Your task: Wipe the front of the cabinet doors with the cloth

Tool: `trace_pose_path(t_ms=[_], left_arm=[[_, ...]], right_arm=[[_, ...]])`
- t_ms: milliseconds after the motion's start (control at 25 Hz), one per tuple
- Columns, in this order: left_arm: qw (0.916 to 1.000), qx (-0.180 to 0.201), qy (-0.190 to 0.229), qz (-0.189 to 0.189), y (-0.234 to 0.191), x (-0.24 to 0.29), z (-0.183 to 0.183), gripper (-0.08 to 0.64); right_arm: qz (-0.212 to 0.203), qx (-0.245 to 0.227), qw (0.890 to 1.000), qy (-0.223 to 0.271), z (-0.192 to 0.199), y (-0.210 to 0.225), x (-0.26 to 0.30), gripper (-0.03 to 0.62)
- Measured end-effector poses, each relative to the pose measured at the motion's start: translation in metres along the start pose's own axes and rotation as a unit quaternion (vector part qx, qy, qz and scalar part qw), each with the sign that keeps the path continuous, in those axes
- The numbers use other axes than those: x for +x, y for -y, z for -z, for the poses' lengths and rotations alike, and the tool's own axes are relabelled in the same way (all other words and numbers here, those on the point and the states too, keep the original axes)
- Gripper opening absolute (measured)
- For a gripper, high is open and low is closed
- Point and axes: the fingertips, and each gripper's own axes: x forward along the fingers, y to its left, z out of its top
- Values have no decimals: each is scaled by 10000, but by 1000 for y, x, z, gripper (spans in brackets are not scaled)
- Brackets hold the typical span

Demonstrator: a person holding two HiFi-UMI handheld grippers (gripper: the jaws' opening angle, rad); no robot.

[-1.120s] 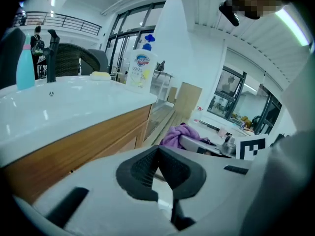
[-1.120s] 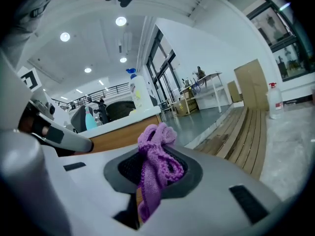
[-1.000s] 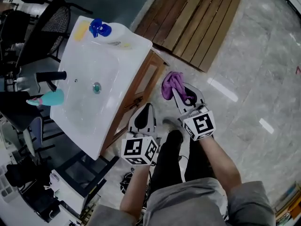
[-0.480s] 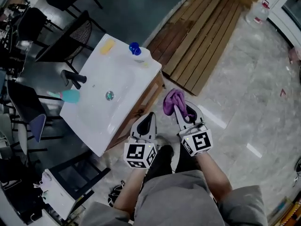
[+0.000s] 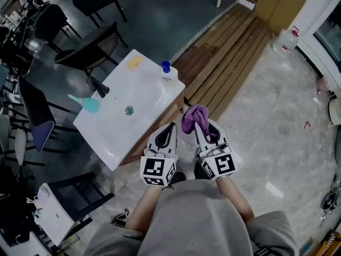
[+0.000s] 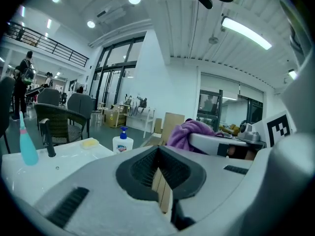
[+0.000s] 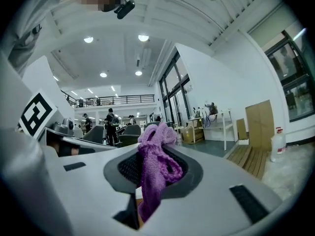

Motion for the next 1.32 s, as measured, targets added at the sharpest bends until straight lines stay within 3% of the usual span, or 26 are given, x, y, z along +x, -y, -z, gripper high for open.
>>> trace_pose_path(t_ms=[440,1320], left_arm=[[9973,523,514,37,15,-30,-48,6],[9962,473,716,118,18,-28,-57,6]], right_arm=[[-81,-393,9985,360,-57,-21,-10,64],[-133,-423,9978,484,-66,-24,-14,64]])
